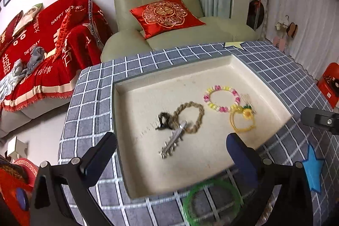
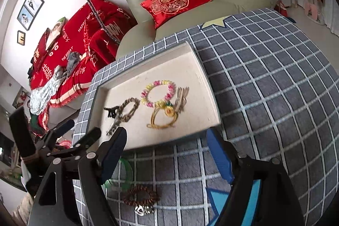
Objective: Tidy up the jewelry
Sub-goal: 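Withdraw both open tools from the tray toward the remaining items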
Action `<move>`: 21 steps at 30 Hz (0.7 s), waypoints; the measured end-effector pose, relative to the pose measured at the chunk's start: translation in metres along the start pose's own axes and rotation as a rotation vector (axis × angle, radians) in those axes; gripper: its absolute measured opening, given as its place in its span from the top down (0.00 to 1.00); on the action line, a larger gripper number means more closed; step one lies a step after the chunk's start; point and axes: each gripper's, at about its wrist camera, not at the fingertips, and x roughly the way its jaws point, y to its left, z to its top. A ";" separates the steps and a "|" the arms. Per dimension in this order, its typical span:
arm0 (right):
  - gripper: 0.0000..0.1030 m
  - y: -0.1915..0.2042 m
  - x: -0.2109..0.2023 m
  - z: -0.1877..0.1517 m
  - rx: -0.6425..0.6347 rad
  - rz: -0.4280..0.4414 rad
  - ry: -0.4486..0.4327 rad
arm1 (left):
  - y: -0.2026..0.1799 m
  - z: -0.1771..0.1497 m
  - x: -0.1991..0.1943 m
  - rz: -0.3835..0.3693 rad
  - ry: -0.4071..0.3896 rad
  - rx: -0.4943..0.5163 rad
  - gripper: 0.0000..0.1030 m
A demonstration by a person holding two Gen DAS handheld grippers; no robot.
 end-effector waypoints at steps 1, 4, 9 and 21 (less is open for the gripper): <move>0.20 -0.001 -0.001 -0.002 0.001 -0.001 0.002 | 0.001 -0.003 -0.004 0.002 -0.001 -0.001 0.00; 0.13 -0.005 -0.004 -0.013 0.014 -0.003 0.008 | 0.004 -0.014 -0.014 -0.005 0.007 -0.012 0.00; 0.05 -0.012 -0.009 -0.030 0.026 -0.002 0.031 | 0.010 -0.035 -0.027 -0.010 0.043 -0.038 0.00; 0.05 -0.007 -0.014 -0.072 -0.024 -0.029 0.117 | 0.018 -0.078 -0.029 -0.046 0.149 -0.108 0.00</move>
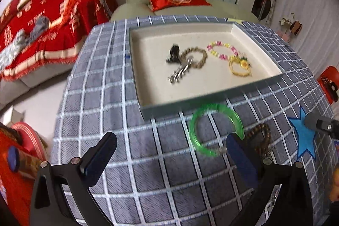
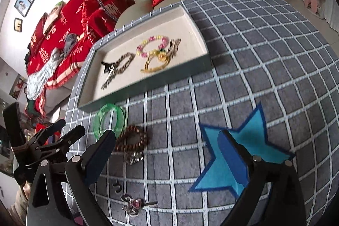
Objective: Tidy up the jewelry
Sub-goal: 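Withdraw both open tools from the tray toward the remaining items, then grasp the green bangle with the left tool while the right tool grasps the pink heart charm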
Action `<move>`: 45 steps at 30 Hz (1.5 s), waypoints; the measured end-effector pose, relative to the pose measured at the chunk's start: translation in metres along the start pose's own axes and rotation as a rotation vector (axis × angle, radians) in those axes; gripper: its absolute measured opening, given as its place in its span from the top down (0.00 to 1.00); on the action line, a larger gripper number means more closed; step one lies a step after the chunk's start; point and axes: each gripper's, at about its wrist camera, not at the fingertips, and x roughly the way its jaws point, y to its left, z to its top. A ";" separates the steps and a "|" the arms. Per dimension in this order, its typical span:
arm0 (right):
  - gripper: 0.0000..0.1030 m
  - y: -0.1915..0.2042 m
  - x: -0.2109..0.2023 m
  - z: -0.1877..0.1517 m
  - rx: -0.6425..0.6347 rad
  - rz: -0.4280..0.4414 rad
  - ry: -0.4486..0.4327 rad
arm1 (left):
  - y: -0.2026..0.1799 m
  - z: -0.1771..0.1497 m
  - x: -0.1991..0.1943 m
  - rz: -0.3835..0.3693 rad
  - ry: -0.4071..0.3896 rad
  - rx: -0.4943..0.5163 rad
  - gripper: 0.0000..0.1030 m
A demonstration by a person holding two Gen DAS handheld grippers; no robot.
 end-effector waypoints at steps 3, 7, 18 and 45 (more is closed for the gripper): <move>0.05 0.002 0.004 -0.006 -0.009 -0.008 0.017 | 0.001 -0.007 0.003 -0.001 0.017 -0.018 0.00; 0.05 0.008 0.007 -0.018 -0.037 -0.008 0.045 | 0.002 -0.012 0.009 0.005 0.036 -0.043 0.00; 0.05 0.044 0.004 -0.074 -0.198 -0.053 0.081 | 0.006 -0.012 0.023 0.000 0.064 -0.103 0.00; 0.65 0.091 0.007 -0.126 -0.372 -0.242 -0.003 | -0.014 -0.013 0.032 0.042 0.039 -0.110 0.16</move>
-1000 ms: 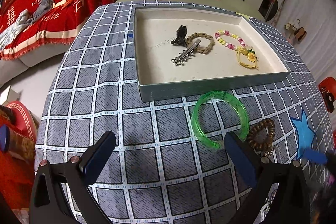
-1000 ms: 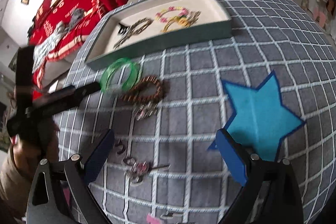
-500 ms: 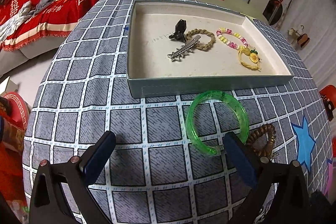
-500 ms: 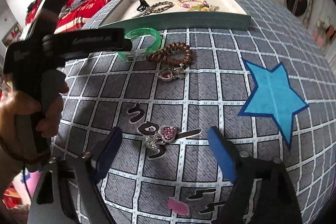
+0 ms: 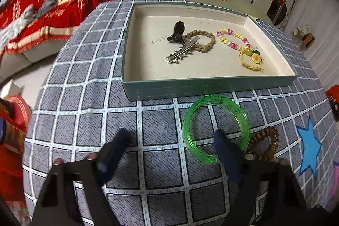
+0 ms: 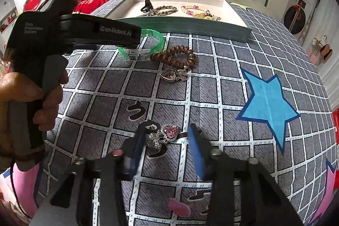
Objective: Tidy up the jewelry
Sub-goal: 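Grasp the green bangle with the left tool while the right tool grasps the pink heart charm, then carry the green bangle and pink heart charm with both tools into the tray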
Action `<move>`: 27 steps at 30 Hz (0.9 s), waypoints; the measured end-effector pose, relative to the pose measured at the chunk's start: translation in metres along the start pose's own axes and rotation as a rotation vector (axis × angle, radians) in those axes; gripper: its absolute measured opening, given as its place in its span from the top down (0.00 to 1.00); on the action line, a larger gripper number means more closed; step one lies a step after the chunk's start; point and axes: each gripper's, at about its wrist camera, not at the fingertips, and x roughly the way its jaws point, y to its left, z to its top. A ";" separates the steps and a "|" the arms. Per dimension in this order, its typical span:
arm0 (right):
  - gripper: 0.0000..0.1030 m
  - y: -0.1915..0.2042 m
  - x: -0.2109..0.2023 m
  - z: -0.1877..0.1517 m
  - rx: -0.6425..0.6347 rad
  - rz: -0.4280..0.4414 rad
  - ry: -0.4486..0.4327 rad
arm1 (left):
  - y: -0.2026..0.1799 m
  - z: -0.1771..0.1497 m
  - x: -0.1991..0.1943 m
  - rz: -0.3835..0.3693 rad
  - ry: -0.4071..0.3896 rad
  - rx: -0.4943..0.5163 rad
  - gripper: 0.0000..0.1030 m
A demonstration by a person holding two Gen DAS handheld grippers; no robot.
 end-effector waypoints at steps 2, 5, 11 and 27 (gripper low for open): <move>0.73 0.000 0.000 0.001 0.002 0.004 0.000 | -0.003 0.000 -0.001 0.000 -0.002 0.020 0.22; 0.81 0.001 -0.001 0.001 0.004 0.009 0.002 | -0.007 -0.001 -0.002 0.015 -0.007 0.058 0.38; 0.81 -0.003 0.000 0.003 0.021 0.047 0.012 | -0.011 -0.003 -0.006 -0.031 -0.006 0.111 0.76; 0.81 -0.037 -0.015 0.013 0.157 0.146 -0.020 | 0.013 -0.015 -0.041 -0.133 -0.053 0.067 0.77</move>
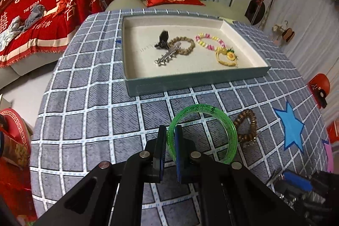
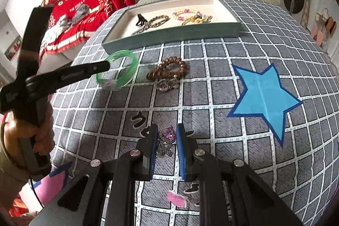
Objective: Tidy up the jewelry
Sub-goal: 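Carry the green bangle and pink heart charm with both tools into the tray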
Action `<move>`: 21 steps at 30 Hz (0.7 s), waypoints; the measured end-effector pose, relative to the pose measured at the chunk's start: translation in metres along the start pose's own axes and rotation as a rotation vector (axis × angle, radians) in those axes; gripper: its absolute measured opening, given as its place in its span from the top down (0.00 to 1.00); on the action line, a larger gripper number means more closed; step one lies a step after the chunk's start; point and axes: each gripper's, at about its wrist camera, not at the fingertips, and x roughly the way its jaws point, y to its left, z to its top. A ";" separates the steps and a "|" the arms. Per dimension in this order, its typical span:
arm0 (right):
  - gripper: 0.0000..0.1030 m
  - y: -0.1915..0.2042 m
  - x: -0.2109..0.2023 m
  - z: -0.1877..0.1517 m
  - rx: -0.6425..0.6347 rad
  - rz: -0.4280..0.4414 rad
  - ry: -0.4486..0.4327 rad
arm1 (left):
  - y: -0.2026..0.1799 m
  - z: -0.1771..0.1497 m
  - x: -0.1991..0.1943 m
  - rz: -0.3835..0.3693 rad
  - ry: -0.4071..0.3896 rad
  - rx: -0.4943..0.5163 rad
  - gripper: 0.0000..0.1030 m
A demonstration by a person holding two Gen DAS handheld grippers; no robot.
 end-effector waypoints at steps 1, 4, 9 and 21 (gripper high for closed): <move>0.81 -0.001 -0.001 0.001 0.003 0.000 -0.003 | 0.001 0.001 -0.004 -0.008 -0.008 -0.003 0.77; 0.81 -0.004 -0.005 0.005 0.018 0.007 -0.012 | 0.003 0.003 -0.014 -0.016 -0.029 -0.001 0.77; 0.81 -0.014 -0.010 0.018 0.067 0.043 -0.024 | 0.004 0.009 -0.029 -0.029 -0.062 0.005 0.77; 0.81 -0.038 -0.022 0.082 0.122 0.089 -0.092 | 0.005 0.049 -0.038 -0.044 -0.112 0.005 0.77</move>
